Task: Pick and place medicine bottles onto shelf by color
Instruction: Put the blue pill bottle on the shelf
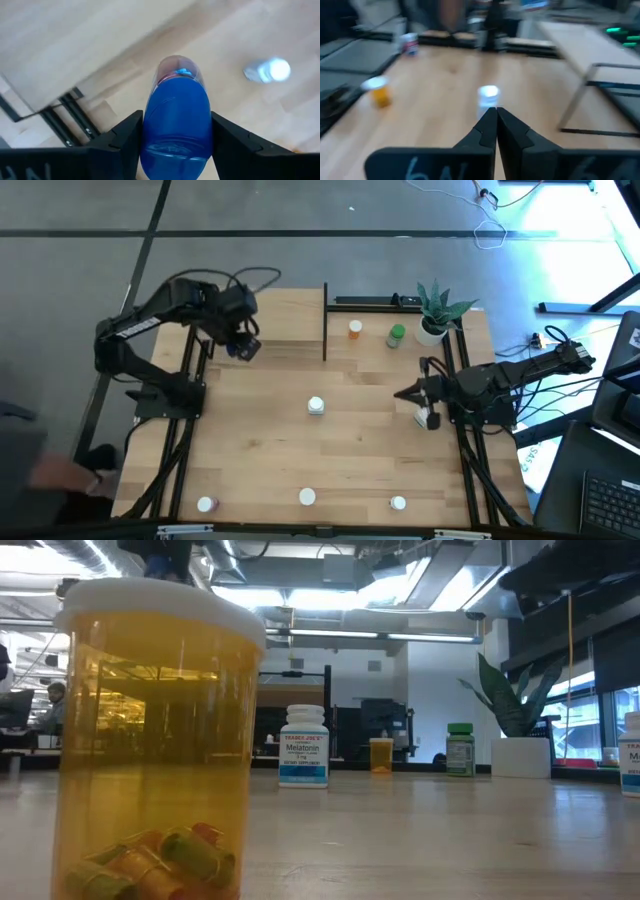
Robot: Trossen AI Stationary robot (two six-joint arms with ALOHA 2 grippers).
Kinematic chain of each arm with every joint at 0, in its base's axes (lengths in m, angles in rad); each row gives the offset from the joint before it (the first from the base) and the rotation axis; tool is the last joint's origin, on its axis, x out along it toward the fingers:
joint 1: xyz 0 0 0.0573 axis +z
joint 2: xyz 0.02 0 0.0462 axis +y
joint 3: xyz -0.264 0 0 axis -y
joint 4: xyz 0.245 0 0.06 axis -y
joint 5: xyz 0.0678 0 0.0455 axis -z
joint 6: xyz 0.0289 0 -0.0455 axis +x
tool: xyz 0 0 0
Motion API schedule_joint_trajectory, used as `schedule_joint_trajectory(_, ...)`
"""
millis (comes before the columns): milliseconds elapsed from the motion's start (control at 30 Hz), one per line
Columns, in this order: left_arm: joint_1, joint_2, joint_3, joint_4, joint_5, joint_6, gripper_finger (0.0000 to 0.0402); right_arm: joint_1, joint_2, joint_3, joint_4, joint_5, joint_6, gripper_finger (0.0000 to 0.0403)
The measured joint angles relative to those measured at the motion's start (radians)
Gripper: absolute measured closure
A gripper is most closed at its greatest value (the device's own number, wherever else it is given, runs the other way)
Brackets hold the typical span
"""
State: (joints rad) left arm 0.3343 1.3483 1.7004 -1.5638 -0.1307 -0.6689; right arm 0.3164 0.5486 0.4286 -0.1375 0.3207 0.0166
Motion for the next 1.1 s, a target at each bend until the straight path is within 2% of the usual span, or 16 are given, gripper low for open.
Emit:
schedule_joint_trajectory(167, 0.142, 0.000, 0.000, 0.001, 0.001, 0.063, 0.0218, 0.000, 0.000, 0.000, 0.008, 0.127, 0.000, 0.0389)
schedule_joint_trajectory(400, 0.324, 0.007, 0.000, 0.001, 0.013, 0.201, 0.0218, 0.000, 0.000, 0.000, 0.007, 0.131, 0.003, 0.0389)
schedule_joint_trajectory(633, 0.473, 0.113, 0.000, 0.001, 0.013, 0.308, 0.0218, 0.000, 0.000, 0.000, 0.006, 0.131, 0.003, 0.0389)
schedule_joint_trajectory(867, 0.542, 0.234, 0.000, 0.003, -0.011, 0.362, 0.0218, 0.000, 0.000, 0.000, 0.005, 0.131, 0.002, 0.0389)
schedule_joint_trajectory(1000, 0.559, 0.256, 0.000, 0.002, -0.047, 0.367, 0.0218, 0.000, 0.000, 0.000, 0.005, 0.137, 0.001, 0.0389)
schedule_joint_trajectory(1100, 0.572, 0.255, 0.000, 0.003, -0.063, 0.379, 0.0218, 0.000, 0.000, 0.000, 0.005, 0.188, 0.001, 0.0389)
